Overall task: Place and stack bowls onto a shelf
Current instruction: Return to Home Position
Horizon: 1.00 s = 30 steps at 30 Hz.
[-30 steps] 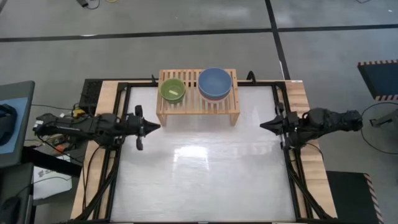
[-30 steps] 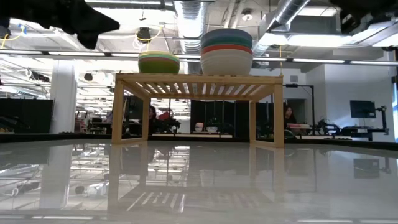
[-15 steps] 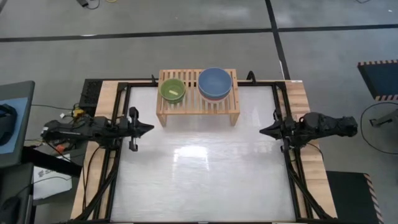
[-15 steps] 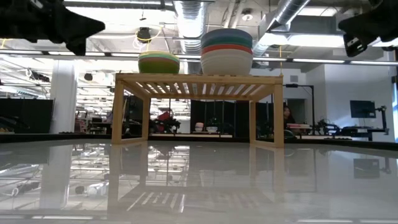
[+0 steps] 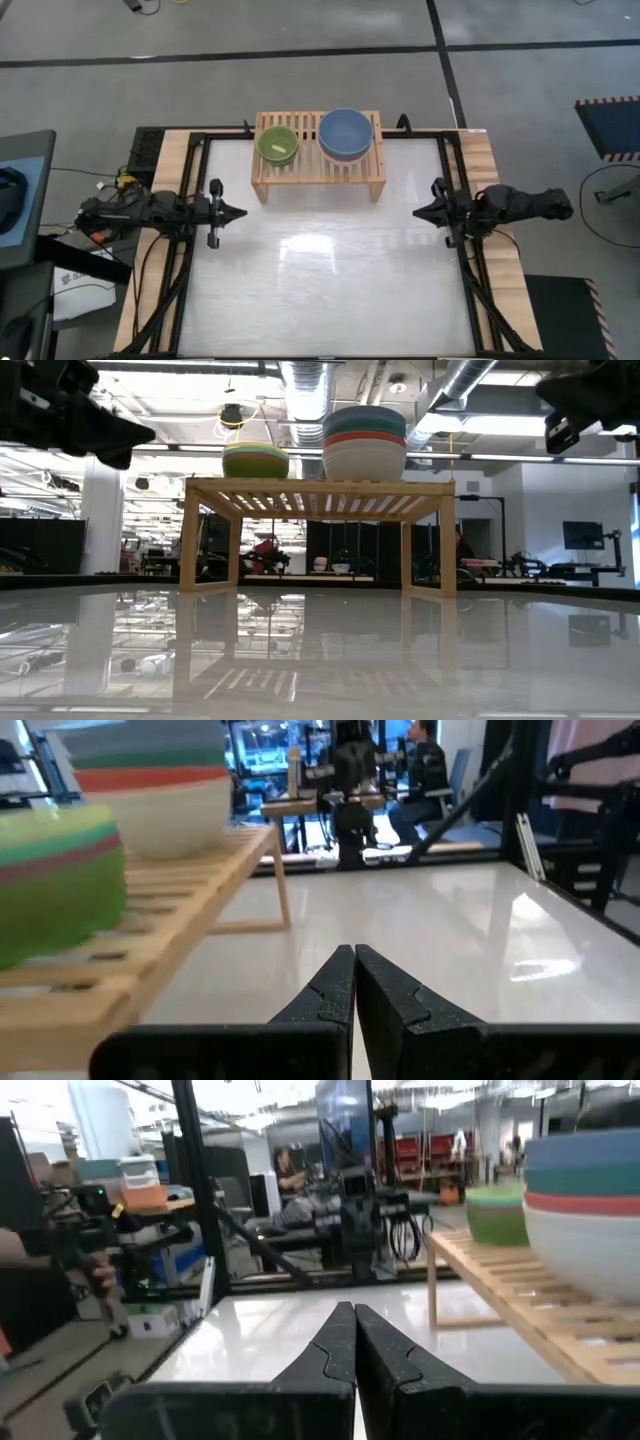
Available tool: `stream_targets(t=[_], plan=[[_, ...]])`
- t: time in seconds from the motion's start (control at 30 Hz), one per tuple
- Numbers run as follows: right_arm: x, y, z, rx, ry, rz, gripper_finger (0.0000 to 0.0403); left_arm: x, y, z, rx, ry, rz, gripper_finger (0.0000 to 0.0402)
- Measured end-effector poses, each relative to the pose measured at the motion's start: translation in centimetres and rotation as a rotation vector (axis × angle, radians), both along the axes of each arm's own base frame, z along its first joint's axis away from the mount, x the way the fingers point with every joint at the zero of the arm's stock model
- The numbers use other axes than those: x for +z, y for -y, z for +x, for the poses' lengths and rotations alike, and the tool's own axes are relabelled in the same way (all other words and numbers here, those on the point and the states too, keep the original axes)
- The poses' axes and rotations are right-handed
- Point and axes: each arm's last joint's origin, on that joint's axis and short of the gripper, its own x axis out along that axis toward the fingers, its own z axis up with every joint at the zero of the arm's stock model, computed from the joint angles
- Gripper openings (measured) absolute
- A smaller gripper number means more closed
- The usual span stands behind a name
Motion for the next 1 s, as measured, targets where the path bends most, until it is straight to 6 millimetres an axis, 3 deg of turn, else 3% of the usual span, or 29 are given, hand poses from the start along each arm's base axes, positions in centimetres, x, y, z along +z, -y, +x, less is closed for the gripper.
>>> stream_targets(t=[0.2, 0.47, 1.0], plan=[[-1.3, 0.2, 0.7, -0.034, 0.032, -0.014, 0.002, -2.4, 0.1, 0.9, -0.021, 0.039, -0.05, 0.0], [-4.1, 0.6, 1.7, -0.09, 0.058, -0.013, 0.0021, -2.3, 0.0, 0.9, 0.003, 0.039, 0.017, 0.0], [-4.8, 0.5, 1.7, -0.056, -0.02, -0.009, 0.0033, -2.6, -0.1, 0.9, -0.029, 0.017, 0.026, 0.0]])
